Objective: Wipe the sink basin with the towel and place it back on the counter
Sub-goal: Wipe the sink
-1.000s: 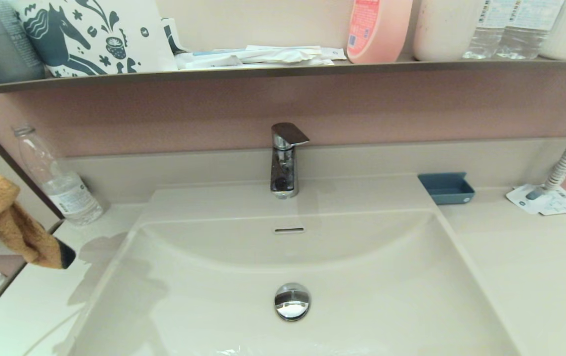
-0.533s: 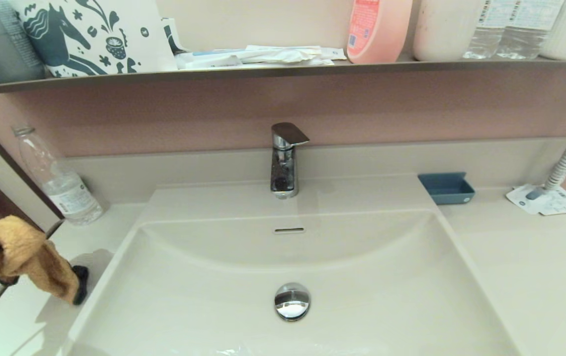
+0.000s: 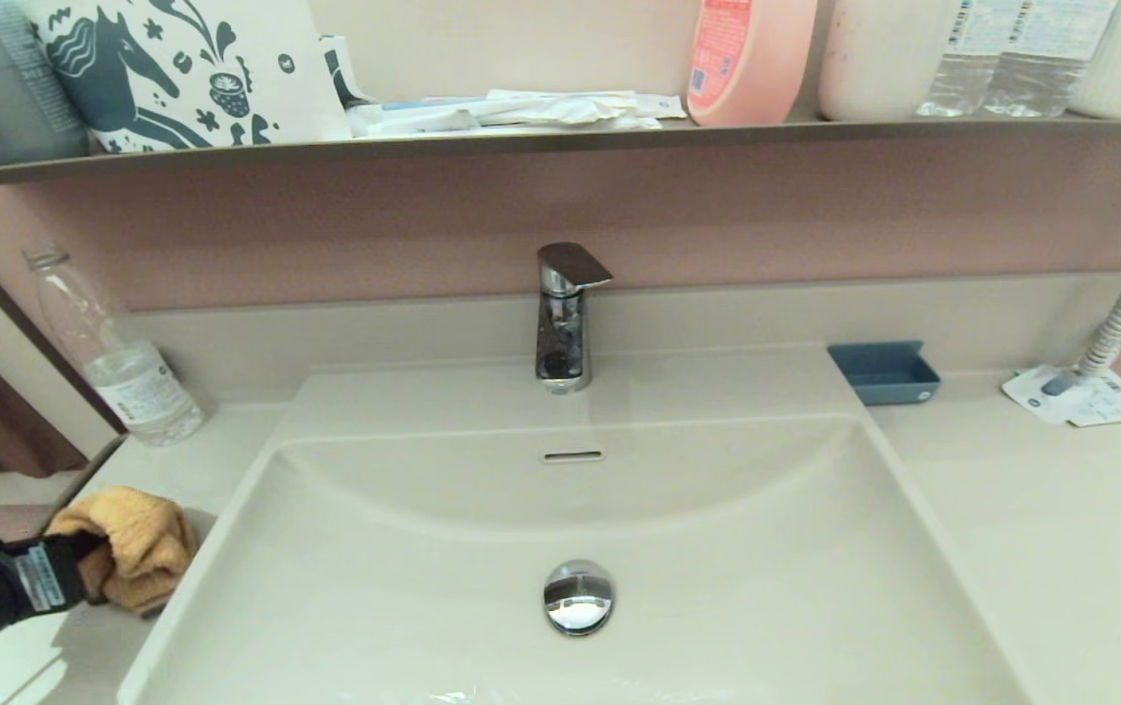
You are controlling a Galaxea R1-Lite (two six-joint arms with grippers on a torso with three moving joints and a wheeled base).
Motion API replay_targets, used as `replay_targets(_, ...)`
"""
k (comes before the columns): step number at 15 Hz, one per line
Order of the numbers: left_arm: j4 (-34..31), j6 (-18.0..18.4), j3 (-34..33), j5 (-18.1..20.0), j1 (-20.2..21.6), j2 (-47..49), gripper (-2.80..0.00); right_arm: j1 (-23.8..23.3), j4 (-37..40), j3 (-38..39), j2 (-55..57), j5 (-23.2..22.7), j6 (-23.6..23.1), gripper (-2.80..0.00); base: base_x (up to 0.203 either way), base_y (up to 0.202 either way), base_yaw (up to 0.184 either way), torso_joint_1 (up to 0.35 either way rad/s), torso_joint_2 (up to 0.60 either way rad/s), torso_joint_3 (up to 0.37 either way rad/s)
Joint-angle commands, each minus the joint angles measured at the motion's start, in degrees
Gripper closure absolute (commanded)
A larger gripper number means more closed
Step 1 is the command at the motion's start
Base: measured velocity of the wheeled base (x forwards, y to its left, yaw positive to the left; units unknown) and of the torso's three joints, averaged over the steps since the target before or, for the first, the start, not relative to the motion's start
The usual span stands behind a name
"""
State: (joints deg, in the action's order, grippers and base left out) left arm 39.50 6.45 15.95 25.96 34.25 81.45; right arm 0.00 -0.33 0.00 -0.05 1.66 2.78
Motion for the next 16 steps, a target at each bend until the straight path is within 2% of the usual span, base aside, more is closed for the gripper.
replay_targets(1,9.1,0.0,-2.7,0.1,-1.3,9.4,0.0,0.0,0.0,0.0,0.0,0.0,0.0,0.0,0.0,0.0,0.0,0.0,0.0,0.0)
replay_targets(3,19.9,-0.1,-4.3,-1.1,-3.8,16.6,0.0,0.0,0.0,0.0,0.0,0.0,0.0,0.0,0.0,0.0,0.0,0.0,0.0,0.0)
replay_targets(4,25.4,-0.7,-4.6,-3.3,-6.3,20.2,0.0,0.0,0.0,0.0,0.0,0.0,0.0,0.0,0.0,0.0,0.0,0.0,0.0,0.0)
replay_targets(6,33.3,-4.3,-4.7,-8.2,-13.2,23.4,0.0,0.0,0.0,0.0,0.0,0.0,0.0,0.0,0.0,0.0,0.0,0.0,0.0,0.0)
replay_targets(7,34.7,-5.6,-4.7,-10.3,-16.6,24.0,0.0,0.0,0.0,0.0,0.0,0.0,0.0,0.0,0.0,0.0,0.0,0.0,0.0,0.0)
replay_targets(10,35.7,-9.0,-2.3,-16.4,-24.5,24.4,0.0,0.0,0.0,0.0,0.0,0.0,0.0,0.0,0.0,0.0,0.0,0.0,0.0,0.0)
replay_targets(11,35.7,-9.3,-1.0,-17.9,-25.1,25.3,0.0,0.0,0.0,0.0,0.0,0.0,0.0,0.0,0.0,0.0,0.0,0.0,0.0,0.0)
replay_targets(13,35.2,-9.4,2.7,-18.5,-25.4,27.4,0.0,0.0,0.0,0.0,0.0,0.0,-0.1,0.0,0.0,0.0,0.0,0.0,0.0,0.0)
replay_targets(16,29.1,-9.5,8.1,-18.5,-25.4,27.6,0.0,0.0,-0.1,0.0,0.0,0.0,0.0,0.0,0.0,0.0,0.0,0.0,0.0,0.0)
